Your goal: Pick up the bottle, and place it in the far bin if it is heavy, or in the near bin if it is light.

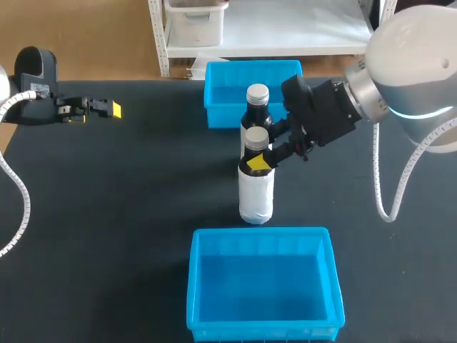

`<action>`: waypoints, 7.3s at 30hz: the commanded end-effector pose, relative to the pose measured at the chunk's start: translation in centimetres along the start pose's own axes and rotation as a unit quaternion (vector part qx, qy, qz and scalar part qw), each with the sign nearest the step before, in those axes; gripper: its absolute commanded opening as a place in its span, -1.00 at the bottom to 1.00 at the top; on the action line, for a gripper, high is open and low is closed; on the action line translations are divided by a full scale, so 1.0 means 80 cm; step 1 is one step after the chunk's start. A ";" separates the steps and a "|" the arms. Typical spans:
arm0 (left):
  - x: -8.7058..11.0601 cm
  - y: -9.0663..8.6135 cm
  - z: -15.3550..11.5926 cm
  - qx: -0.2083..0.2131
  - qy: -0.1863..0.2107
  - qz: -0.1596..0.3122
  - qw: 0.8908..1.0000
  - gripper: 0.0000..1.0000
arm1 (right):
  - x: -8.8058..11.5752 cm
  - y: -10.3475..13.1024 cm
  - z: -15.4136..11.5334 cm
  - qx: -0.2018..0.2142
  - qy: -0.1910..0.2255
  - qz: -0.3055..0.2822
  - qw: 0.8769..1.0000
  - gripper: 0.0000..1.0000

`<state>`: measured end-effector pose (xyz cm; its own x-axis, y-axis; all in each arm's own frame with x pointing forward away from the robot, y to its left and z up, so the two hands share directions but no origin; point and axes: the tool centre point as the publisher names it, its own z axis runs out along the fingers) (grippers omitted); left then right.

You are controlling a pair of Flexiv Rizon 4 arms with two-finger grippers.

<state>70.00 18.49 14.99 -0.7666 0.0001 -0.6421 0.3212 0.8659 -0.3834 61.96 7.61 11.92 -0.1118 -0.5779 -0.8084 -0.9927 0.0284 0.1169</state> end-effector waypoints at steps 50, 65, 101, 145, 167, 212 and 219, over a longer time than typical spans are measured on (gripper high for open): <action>0.000 0.000 0.000 0.000 0.000 0.000 1.000 1.00 | 0.000 -0.060 -0.185 0.144 -0.001 0.006 0.990 -1.00; 0.000 0.000 0.000 0.000 0.000 0.000 1.000 1.00 | 0.018 -0.057 -0.227 0.154 -0.007 0.014 0.988 -1.00; 0.000 0.000 0.000 0.000 0.000 0.000 1.000 1.00 | -0.049 0.113 -0.196 0.079 -0.005 -0.018 0.997 -1.00; 0.000 0.000 0.000 0.000 0.000 0.000 1.000 1.00 | -0.086 0.207 0.016 -0.145 -0.038 -0.098 0.984 -1.00; 0.000 0.000 0.000 0.000 0.000 0.000 1.000 1.00 | -0.042 0.203 0.039 -0.143 -0.025 -0.094 0.985 -1.00; 0.000 0.000 0.000 0.000 0.000 0.000 1.000 1.00 | -0.024 0.203 0.042 -0.164 0.006 -0.095 0.982 1.00; 0.000 0.000 0.000 0.000 0.000 0.000 1.000 1.00 | -0.023 0.203 0.034 -0.163 0.007 -0.101 0.981 1.00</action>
<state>70.00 18.49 14.99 -0.7666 0.0001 -0.6421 0.3212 0.8659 -0.3834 46.05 11.58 13.56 0.0873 -0.5572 -0.8258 -0.9266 -0.3498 0.1380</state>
